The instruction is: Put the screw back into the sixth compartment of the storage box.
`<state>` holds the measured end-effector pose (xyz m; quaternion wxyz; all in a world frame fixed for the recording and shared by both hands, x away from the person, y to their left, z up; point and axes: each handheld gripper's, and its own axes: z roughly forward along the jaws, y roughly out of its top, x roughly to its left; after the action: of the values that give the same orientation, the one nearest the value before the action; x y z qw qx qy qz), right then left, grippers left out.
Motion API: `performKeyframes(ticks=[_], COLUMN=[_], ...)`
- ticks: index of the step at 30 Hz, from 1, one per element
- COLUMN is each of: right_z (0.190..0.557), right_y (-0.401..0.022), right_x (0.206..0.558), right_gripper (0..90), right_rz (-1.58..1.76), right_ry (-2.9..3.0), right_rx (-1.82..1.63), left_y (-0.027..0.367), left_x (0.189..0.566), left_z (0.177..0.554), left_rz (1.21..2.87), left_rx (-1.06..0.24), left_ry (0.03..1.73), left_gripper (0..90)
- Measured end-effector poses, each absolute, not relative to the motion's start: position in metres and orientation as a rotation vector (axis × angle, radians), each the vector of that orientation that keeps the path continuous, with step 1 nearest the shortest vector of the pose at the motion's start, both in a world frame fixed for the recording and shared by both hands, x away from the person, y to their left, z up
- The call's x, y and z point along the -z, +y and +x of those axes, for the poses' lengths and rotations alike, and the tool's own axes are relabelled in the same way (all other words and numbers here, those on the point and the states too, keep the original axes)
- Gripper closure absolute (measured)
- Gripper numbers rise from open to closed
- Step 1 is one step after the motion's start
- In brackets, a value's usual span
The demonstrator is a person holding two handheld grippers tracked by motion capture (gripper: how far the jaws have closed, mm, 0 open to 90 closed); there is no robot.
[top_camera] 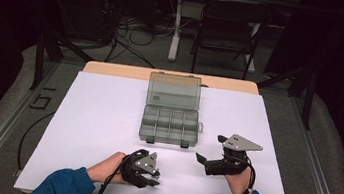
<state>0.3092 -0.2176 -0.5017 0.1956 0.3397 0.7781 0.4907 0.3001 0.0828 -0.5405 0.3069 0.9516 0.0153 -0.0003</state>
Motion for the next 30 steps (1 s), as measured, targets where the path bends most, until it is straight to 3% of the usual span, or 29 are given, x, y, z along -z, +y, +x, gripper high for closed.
performKeyframes(ticks=[10,19,30], right_z=[0.3093,0.3095,0.3096], right_y=[-0.218,-0.2184,-0.2183], right_x=[0.5015,0.5013,0.5014], right_gripper=[0.1,0.1,0.1], right_rz=[0.947,0.947,0.947], right_ry=[2.178,2.177,2.178], right_rx=[-1.377,-1.38,-1.382], left_y=[0.0756,0.0814,0.0798], left_x=[0.5429,0.5343,0.5413], left_z=[0.3034,0.3073,0.309], left_rz=[2.568,2.548,2.578], left_rx=[0.03,0.024,0.025], left_ry=[0.019,0.031,0.013], left_gripper=[76.1,71.8,73.2])
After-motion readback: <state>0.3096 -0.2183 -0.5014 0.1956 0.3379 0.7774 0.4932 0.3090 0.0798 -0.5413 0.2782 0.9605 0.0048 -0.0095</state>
